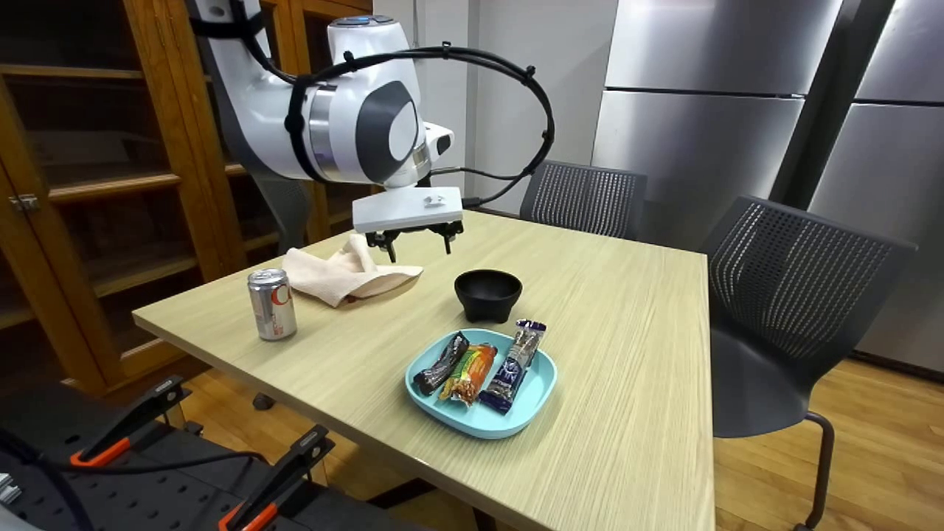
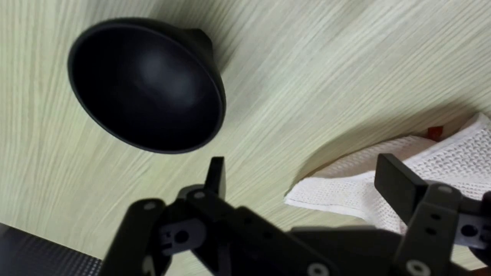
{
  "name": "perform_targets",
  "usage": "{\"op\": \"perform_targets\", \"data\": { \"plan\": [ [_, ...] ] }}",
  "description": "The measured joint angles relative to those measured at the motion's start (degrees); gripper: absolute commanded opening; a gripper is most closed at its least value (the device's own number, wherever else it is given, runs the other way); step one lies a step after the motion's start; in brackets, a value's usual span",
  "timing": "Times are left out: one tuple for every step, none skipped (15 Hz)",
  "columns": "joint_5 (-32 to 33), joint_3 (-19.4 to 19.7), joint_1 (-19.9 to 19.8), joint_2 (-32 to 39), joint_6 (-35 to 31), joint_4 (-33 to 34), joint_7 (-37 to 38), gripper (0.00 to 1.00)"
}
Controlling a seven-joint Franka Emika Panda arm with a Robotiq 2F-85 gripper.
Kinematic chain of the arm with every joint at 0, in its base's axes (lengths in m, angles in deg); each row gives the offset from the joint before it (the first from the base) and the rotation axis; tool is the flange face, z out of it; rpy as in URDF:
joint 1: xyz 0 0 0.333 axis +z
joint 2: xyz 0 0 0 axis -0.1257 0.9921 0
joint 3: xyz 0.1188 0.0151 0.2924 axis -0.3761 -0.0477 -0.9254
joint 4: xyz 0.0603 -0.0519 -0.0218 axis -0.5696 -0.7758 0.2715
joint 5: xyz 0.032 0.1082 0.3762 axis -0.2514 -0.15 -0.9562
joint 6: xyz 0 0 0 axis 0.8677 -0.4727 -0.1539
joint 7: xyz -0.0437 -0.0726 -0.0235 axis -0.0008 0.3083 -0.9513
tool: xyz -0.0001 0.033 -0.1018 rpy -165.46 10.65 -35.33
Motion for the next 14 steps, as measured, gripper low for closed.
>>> {"op": "perform_targets", "data": {
  "plan": [
    [0.8, -1.8, -1.1, 1.0, 0.7, 1.2, -0.8, 1.00],
    [1.8, -3.4, -2.1, 2.0, 1.5, 2.4, -2.0, 1.00],
    [2.6, -4.8, -2.9, 3.1, 2.8, 3.7, -3.4, 1.00],
    [3.4, -6.0, -3.5, 4.1, 4.2, 4.9, -4.9, 1.00],
    [4.0, -7.0, -4.0, 5.2, 5.6, 6.3, -6.7, 1.00],
    [4.6, -8.2, -4.6, 6.3, 6.9, 7.5, -8.7, 1.00],
    [5.1, -9.2, -4.9, 7.3, 7.9, 8.5, -10.7, 1.00],
    [5.7, -10.0, -5.1, 8.3, 8.9, 9.5, -12.8, 1.00],
    [6.3, -10.6, -5.1, 9.1, 9.8, 10.3, -14.8, 1.00],
    [6.8, -11.1, -5.1, 9.8, 10.6, 10.9, -16.8, 1.00],
    [7.4, -11.6, -5.1, 10.3, 11.5, 11.1, -18.8, 1.00],
    [8.2, -11.9, -5.1, 10.8, 12.1, 11.2, -20.7, 1.00],
    [8.7, -12.4, -5.2, 11.3, 12.5, 11.1, -22.7, 1.00],
    [9.3, -12.8, -5.2, 11.9, 12.7, 11.1, -24.7, 1.00]
  ]
}}
